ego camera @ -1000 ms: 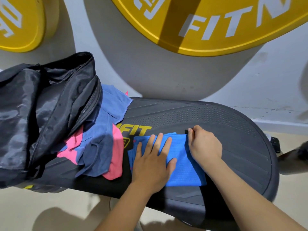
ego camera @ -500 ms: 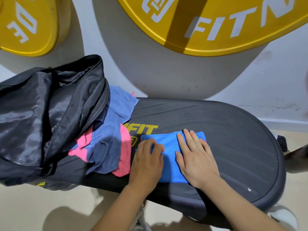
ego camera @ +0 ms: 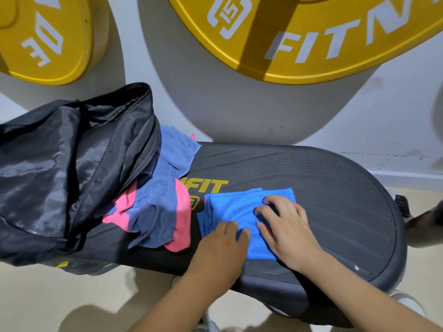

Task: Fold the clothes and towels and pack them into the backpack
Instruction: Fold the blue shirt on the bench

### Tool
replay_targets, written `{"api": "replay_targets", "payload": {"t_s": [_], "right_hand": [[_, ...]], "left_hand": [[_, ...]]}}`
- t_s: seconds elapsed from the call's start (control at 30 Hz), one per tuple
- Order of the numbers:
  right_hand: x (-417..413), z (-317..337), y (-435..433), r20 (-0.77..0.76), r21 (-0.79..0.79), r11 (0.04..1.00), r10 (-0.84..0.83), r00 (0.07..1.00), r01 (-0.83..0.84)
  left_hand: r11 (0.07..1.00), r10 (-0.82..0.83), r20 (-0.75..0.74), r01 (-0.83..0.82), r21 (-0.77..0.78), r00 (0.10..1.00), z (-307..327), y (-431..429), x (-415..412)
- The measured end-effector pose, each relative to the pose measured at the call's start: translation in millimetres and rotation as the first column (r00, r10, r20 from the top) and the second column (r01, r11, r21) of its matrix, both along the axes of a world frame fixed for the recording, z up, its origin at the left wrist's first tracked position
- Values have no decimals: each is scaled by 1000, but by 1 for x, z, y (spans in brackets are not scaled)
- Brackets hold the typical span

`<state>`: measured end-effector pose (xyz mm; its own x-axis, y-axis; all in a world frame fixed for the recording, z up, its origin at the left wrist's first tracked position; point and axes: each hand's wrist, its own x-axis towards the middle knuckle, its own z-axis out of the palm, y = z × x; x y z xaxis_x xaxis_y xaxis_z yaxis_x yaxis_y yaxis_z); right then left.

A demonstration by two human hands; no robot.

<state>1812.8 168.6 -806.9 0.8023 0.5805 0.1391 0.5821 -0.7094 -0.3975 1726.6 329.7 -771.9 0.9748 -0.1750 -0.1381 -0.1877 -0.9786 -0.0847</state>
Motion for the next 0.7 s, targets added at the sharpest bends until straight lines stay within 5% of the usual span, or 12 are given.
{"api": "replay_targets", "payload": {"t_s": [0.17, 0.33, 0.57, 0.7], "right_hand": [[10, 20, -27, -79, -166, 957, 226, 971, -237], [27, 38, -49, -320, -388, 772, 400, 859, -504], [39, 44, -48, -391, -363, 752, 414, 822, -551], [49, 49, -42, -492, -315, 800, 322, 809, -510]], "left_hand": [[1000, 22, -68, -24, -20, 997, 11, 0, 9], [986, 155, -101, -160, -44, 983, 16, -5, 15], [978, 164, -26, -166, -128, 986, 11, 6, 21], [846, 300, -242, -374, -379, 923, 18, 22, 41]]}}
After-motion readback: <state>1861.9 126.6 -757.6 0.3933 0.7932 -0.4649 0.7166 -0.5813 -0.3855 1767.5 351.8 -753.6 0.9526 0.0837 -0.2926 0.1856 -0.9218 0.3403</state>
